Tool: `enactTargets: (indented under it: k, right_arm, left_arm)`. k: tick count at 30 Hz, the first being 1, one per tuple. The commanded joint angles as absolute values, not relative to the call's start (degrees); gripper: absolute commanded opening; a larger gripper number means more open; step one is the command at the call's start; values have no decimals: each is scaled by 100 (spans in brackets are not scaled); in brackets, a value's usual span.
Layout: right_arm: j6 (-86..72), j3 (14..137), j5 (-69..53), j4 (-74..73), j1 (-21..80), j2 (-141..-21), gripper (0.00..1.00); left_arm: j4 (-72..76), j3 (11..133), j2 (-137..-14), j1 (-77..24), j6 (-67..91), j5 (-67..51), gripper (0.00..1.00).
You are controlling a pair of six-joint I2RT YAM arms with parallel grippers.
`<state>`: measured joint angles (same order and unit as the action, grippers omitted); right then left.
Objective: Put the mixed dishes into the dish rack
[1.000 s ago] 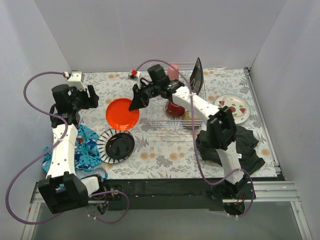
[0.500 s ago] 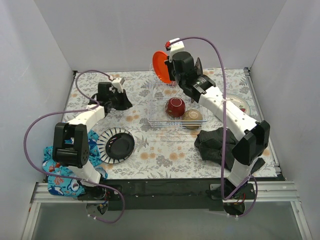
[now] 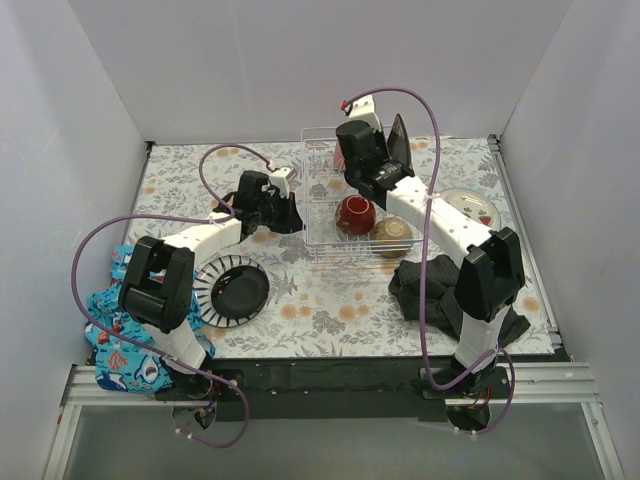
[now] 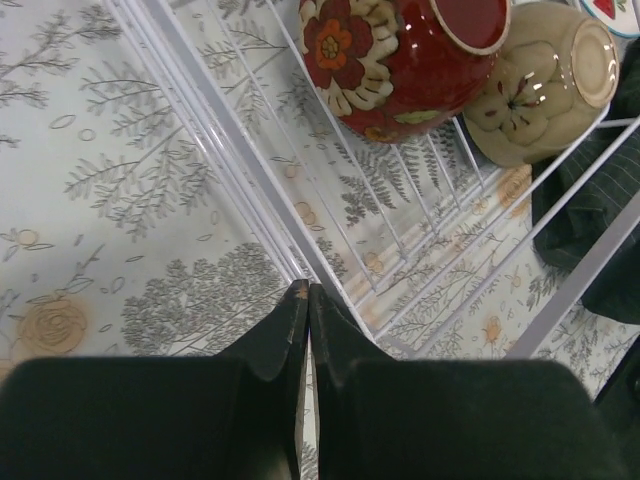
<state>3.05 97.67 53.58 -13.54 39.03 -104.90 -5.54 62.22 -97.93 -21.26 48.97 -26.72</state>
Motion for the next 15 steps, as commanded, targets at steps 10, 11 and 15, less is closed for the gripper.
enactTargets:
  k: [10, 11, 15]
  right_arm:
    - [1266, 9888, 6038, -185, 3384, -11223, 1]
    - [1274, 9870, 6012, -176, 3358, -11250, 1]
    - [1423, 9826, 6012, -53, 3235, -11390, 1]
  left_arm:
    - [-1229, 6337, -9299, -2373, 4896, -1960, 52]
    - [-1335, 6320, -9264, -2330, 4913, -1925, 55]
    - [-1766, 6083, -9018, -2320, 5115, -2092, 58]
